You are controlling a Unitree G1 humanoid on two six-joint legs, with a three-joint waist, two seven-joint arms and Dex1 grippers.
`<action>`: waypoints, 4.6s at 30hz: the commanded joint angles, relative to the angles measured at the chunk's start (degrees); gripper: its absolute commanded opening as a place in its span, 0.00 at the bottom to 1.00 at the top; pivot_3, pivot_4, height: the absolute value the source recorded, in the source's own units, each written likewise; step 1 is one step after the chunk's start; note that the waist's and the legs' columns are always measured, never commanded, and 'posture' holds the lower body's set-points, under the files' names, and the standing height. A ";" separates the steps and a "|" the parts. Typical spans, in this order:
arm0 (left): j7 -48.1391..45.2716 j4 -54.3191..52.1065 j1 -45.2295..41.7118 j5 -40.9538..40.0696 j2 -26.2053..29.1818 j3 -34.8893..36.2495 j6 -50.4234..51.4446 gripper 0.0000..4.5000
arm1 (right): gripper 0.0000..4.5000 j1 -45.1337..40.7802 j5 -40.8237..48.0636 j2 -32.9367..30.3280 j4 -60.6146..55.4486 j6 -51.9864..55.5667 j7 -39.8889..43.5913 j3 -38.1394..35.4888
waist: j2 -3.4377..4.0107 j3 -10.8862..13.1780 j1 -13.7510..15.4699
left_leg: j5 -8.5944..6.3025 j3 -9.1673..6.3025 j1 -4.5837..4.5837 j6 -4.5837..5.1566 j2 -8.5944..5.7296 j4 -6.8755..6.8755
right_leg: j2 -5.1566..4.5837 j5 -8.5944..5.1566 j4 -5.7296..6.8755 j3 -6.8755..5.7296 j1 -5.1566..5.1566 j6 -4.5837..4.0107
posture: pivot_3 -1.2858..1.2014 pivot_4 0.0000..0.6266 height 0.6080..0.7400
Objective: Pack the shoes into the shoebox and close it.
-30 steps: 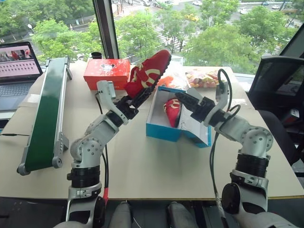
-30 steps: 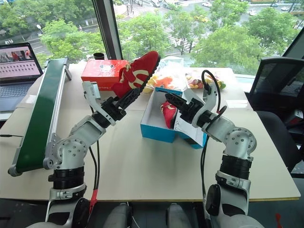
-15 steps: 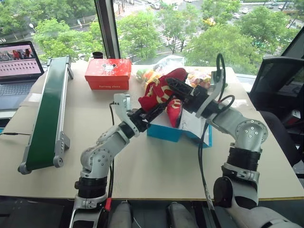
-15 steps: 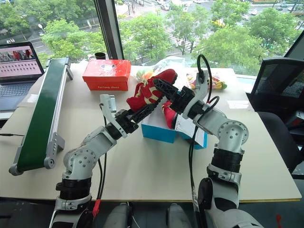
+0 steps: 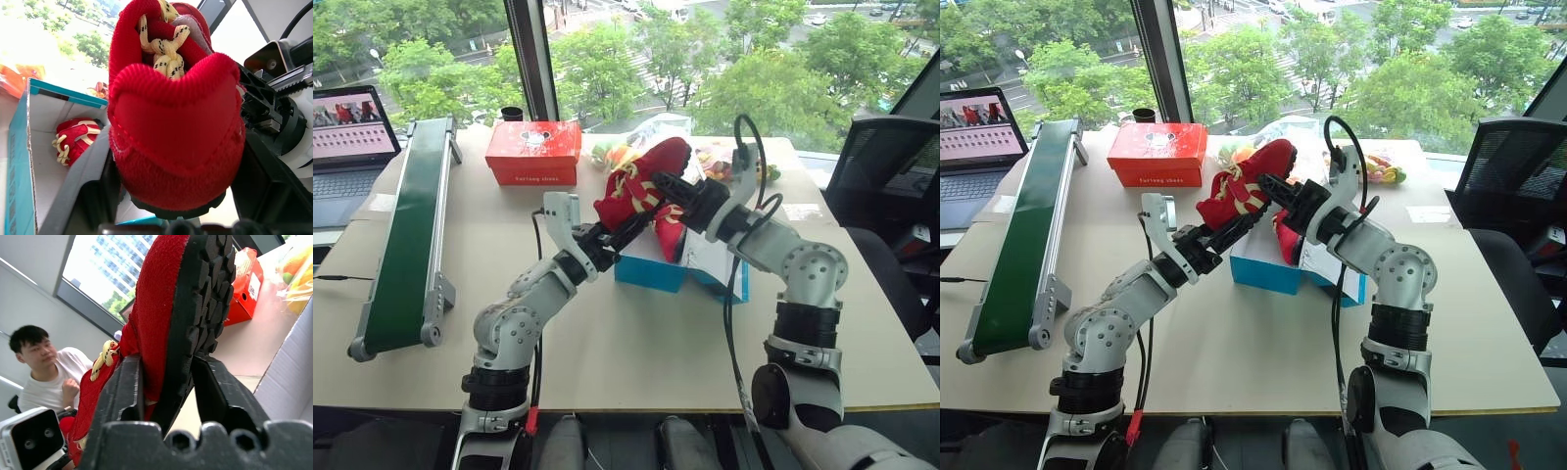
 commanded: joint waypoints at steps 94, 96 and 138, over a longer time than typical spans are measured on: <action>-44.89 14.13 -13.92 24.24 31.51 -6.74 -13.64 1.00 | 0.01 29.27 -25.99 10.21 2.65 -21.41 7.40 -14.48 | 0.06 0.03 0.07 | 0.06 0.02 0.11 0.18 0.00 0.15 | 0.01 -0.09 0.35 0.03 0.00 0.08 | 0.52 0.24 0.99; -44.85 13.97 -13.97 24.14 31.66 -6.55 -13.23 1.00 | 0.01 28.30 -26.89 10.11 5.54 -27.13 5.08 -16.06 | 0.06 0.03 0.03 | 0.05 0.03 0.19 0.18 0.00 0.16 | 0.00 -0.09 0.34 0.04 0.10 0.09 | 0.52 0.24 0.99; -29.02 -5.88 4.01 19.30 31.38 3.60 -4.41 1.00 | 0.01 -18.54 -41.80 1.00 65.80 -46.00 32.02 20.37 | 0.21 0.12 0.00 | 0.04 0.06 0.19 0.17 0.00 -0.08 | -0.01 -0.05 0.27 0.05 0.00 -0.02 | 0.52 0.24 0.99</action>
